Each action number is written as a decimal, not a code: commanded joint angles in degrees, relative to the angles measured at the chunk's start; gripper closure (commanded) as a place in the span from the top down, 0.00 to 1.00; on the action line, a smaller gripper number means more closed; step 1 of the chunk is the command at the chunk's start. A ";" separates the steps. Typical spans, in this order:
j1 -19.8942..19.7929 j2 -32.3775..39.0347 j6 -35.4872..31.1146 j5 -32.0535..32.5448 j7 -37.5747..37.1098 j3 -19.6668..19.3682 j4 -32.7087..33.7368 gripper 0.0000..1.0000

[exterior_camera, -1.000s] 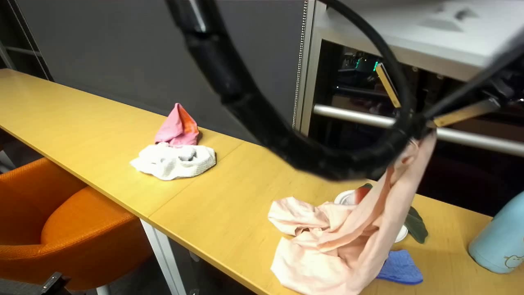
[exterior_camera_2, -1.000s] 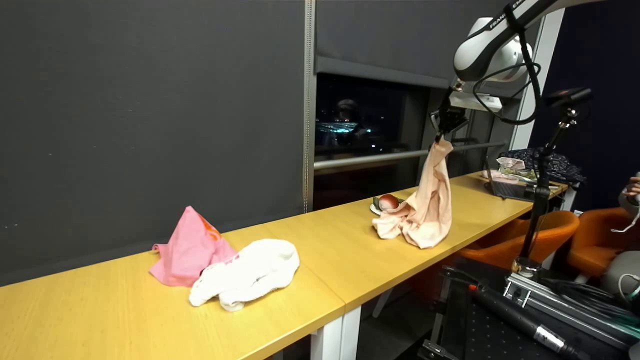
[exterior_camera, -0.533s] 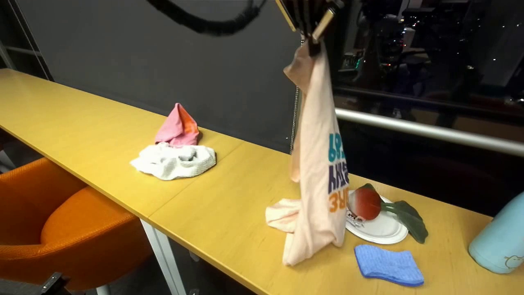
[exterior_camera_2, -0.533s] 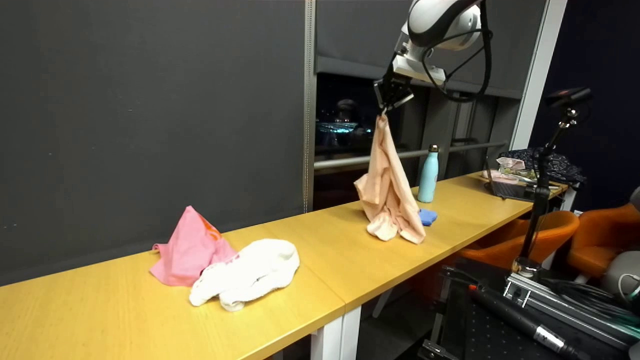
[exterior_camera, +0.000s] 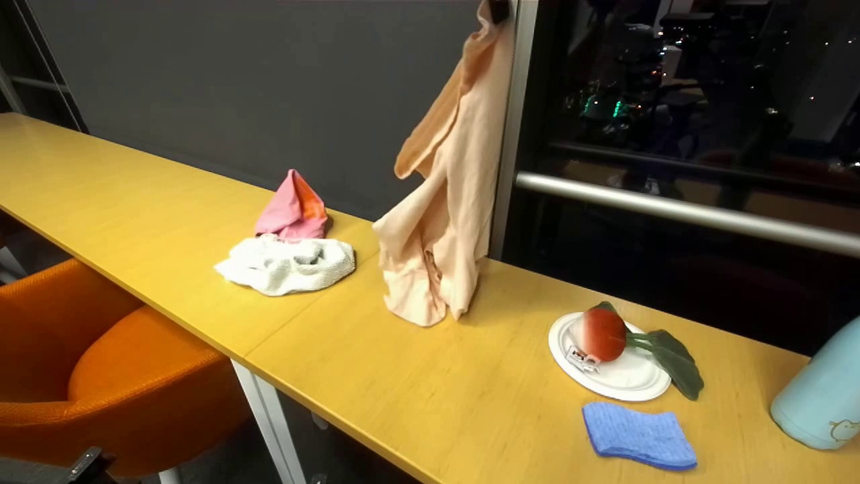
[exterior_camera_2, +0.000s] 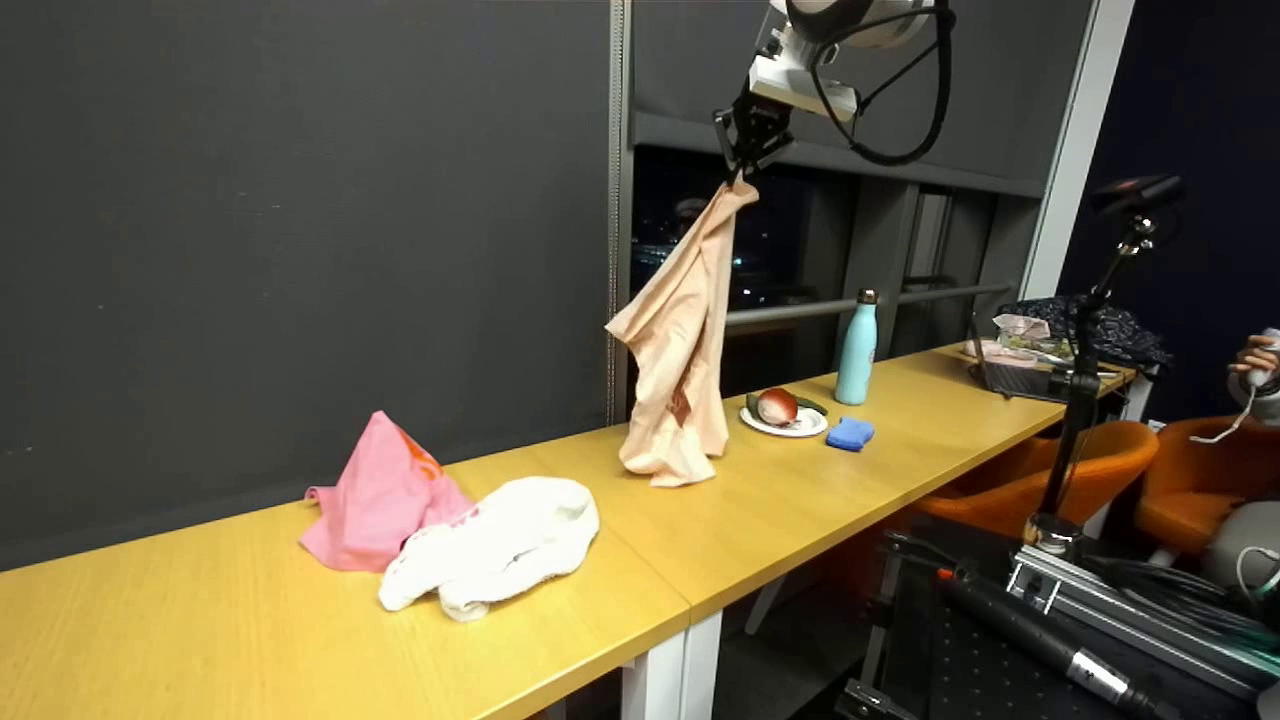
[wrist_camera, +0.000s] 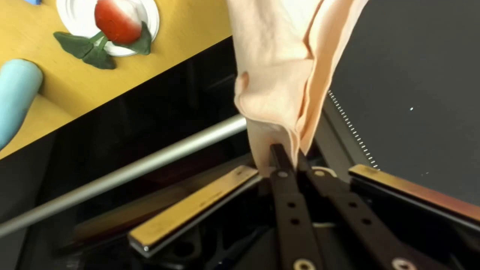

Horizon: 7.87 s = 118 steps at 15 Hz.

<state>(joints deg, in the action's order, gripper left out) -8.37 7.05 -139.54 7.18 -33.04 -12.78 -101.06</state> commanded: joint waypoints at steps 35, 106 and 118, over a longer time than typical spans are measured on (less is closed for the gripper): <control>-1.37 -1.09 14.16 -6.30 31.71 2.64 -21.17 1.00; 1.18 48.75 -10.55 -12.08 2.73 -13.99 22.98 0.71; 6.18 37.74 -17.28 -13.24 7.44 0.01 8.05 1.00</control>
<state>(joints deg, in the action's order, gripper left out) -1.77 48.89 -154.12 -4.86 -28.95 -15.66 -86.79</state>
